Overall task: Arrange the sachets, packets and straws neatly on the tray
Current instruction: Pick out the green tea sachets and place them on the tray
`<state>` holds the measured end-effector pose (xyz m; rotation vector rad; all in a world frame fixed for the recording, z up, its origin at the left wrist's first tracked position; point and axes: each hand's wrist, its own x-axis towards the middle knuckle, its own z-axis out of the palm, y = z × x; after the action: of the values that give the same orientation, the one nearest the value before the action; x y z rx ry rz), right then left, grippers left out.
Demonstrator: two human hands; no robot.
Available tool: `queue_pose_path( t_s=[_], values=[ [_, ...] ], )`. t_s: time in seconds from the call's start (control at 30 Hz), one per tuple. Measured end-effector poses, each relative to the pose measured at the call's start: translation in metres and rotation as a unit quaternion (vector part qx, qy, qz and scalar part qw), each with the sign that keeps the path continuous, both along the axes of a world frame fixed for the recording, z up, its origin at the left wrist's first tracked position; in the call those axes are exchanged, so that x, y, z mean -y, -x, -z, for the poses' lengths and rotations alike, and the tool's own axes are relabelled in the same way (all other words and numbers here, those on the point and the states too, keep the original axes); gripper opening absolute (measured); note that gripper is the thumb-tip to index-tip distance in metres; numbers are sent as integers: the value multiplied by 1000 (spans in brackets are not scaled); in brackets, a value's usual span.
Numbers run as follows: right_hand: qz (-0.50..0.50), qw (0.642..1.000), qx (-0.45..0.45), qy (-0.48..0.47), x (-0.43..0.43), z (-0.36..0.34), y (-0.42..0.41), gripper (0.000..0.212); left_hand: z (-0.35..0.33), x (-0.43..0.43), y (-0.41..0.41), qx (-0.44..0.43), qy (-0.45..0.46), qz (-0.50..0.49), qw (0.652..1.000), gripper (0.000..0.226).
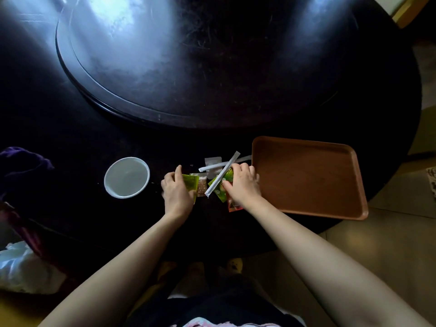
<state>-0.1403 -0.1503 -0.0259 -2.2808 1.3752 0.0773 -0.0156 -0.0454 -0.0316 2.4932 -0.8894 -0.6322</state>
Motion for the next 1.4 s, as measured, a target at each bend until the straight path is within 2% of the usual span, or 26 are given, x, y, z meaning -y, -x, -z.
queue_pose_path(
  t_s=[0.17, 0.3, 0.4, 0.5, 0.63, 0.7, 0.77, 0.9, 0.97, 1.1, 1.23, 1.4],
  values=[
    [31, 999, -10, -32, 9, 1, -9, 48, -6, 1, 5, -32, 71, -13, 997, 71],
    [76, 992, 41, -94, 15, -3, -12, 39, -17, -1, 9, -80, 112, -73, 988, 54],
    [116, 977, 110, -145, 20, -12, -8, 26, -24, -1, 7, -140, 141, -123, 972, 41],
    [128, 969, 149, -148, 28, -28, 0, 15, -29, -3, 2, -223, 189, -174, 940, 36],
    [144, 960, 201, -136, 44, -51, 19, 15, -42, -3, 2, -348, 246, -221, 877, 36],
    [189, 936, 257, -147, 50, -61, 32, 14, -48, 0, 5, -406, 271, -227, 843, 38],
    [252, 892, 324, -189, 56, -67, 47, 11, -50, 6, 10, -444, 277, -225, 822, 38],
    [352, 810, 393, -258, 68, -59, 70, 9, -49, 27, 20, -483, 260, -204, 811, 25],
    [383, 782, 408, -275, 73, -52, 78, 11, -48, 40, 26, -500, 247, -209, 804, 18],
    [398, 772, 404, -287, 80, -36, 93, 19, -40, 64, 37, -523, 237, -214, 790, 16],
    [409, 777, 397, -268, 85, -21, 100, 17, -35, 82, 47, -537, 244, -227, 775, 16],
    [417, 766, 417, -257, 93, -12, 92, 16, -27, 90, 56, -549, 246, -234, 764, 13]
  ],
)
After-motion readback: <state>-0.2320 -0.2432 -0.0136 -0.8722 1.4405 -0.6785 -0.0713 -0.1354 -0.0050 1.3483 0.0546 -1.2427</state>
